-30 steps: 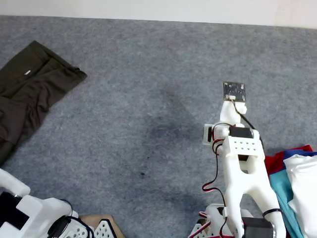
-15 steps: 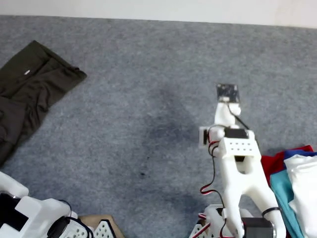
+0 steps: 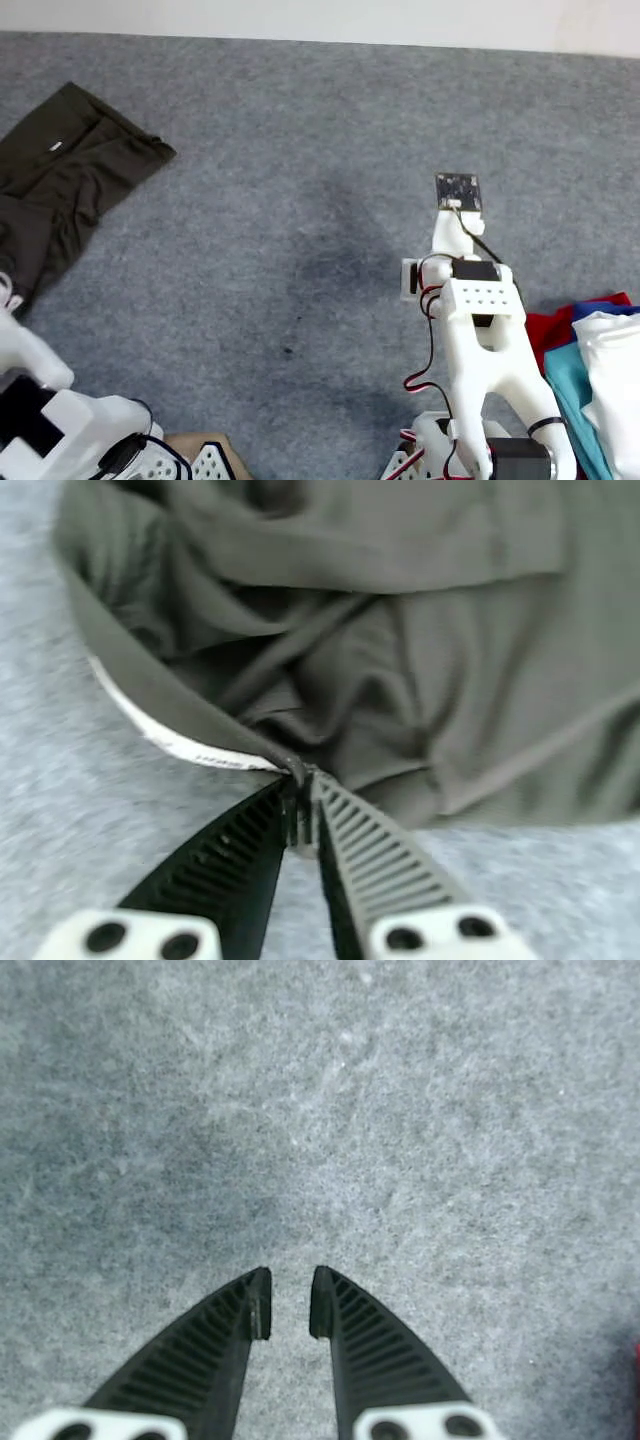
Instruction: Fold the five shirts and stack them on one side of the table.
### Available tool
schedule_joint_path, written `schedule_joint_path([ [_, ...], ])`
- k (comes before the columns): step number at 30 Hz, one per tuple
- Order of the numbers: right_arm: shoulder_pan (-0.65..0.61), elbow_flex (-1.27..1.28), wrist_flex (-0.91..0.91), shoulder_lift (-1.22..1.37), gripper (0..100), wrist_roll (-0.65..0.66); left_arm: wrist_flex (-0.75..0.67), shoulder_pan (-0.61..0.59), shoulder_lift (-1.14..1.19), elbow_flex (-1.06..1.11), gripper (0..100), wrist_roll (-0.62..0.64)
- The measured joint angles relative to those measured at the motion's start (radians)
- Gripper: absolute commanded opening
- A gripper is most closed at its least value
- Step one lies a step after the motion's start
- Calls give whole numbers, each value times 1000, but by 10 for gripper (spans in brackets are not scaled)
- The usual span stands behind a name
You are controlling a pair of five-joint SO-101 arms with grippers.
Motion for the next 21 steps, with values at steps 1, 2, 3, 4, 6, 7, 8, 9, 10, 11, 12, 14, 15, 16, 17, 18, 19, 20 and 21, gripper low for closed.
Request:
schedule_joint_path([
  [1,0,0,0,0,74,0,0,18,0,0,6,0],
  [2,0,0,0,0,74,0,2,35,0,0,7,0],
  [3,0,0,0,0,74,0,11,51,0,0,7,0],
  [4,0,0,0,0,74,0,21,66,0,0,7,0],
  [6,0,0,0,0,74,0,64,89,0,-15,7,9],
  [7,0,0,0,0,74,0,97,95,0,-34,7,29],
  [8,0,0,-2,0,74,0,138,97,-3,-55,7,49],
  [9,0,0,-9,0,74,0,184,91,-17,-80,7,69],
  [10,-6,8,-21,0,74,0,233,81,-32,-107,7,86],
  [11,-17,17,-35,0,74,0,281,61,-55,-132,7,98],
  [12,-31,21,-52,0,74,0,328,35,-80,-155,7,104],
  [14,-74,25,-89,0,74,0,405,-31,-135,-189,7,114],
  [15,-106,25,-103,0,74,0,433,-63,-161,-196,8,115],
  [16,-130,15,-107,2,74,0,453,-95,-184,-196,8,115],
  [17,-158,-8,-106,9,74,0,471,-121,-206,-196,8,115],
  [18,-181,-43,-98,23,74,0,485,-147,-224,-196,7,115],
  [19,-203,-86,-86,41,74,0,497,-172,-244,-196,7,115],
  [20,-226,-140,-63,68,77,0,505,-198,-261,-192,7,107],
  [21,-249,-201,-37,101,77,-3,511,-222,-278,-183,7,89],
])
